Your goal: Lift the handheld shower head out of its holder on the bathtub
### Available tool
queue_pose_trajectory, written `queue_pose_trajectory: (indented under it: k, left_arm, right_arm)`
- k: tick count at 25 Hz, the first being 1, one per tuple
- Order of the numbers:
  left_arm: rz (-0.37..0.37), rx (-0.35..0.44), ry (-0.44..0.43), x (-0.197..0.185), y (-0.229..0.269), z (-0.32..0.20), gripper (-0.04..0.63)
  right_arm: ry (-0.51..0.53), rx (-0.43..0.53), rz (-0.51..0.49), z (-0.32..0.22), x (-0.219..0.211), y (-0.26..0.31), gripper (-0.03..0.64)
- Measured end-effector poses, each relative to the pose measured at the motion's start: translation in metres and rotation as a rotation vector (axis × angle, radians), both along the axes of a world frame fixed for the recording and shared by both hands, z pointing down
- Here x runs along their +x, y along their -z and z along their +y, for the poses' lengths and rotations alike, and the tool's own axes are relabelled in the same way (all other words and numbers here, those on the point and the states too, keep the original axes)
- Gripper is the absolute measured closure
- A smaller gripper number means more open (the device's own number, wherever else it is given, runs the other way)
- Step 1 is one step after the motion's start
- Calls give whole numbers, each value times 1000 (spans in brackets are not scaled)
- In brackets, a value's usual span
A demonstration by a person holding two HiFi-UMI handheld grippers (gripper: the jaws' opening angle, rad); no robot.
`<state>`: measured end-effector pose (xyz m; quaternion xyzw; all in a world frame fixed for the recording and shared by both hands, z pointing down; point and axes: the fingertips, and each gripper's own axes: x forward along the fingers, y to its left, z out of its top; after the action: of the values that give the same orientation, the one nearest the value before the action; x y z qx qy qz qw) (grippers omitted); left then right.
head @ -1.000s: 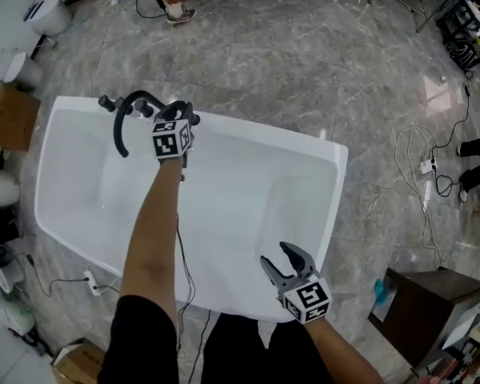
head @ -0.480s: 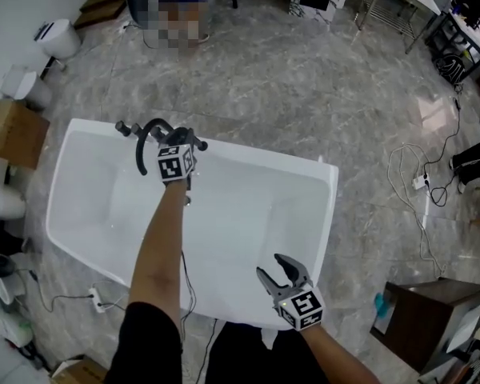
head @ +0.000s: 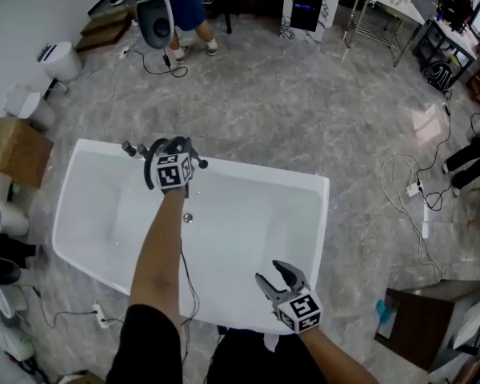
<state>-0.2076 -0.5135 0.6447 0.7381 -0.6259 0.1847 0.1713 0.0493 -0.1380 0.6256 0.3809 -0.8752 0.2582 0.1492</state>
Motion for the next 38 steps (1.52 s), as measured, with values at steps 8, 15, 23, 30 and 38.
queue_pose_trajectory:
  k: [8,15,23,30,38]
  left_arm:
    - [-4,41,8,-5,56,11,466]
    - [2,79,1,-17,106,20,466]
    - [39,117,22,-19,145,35,466]
    - [24,155,6,-18,191,42,466]
    - [2,203,-38,3,239,48,466]
  right_arm:
    - [-15,27,-5,11,1,30,399]
    - [-32,49,-2,18,3,56,399]
    - [-44,107,6,3,2,94,399]
    - [-68,154,-31,-11,-8,128,399]
    - [-53,215,-59,-22,-26,171,399]
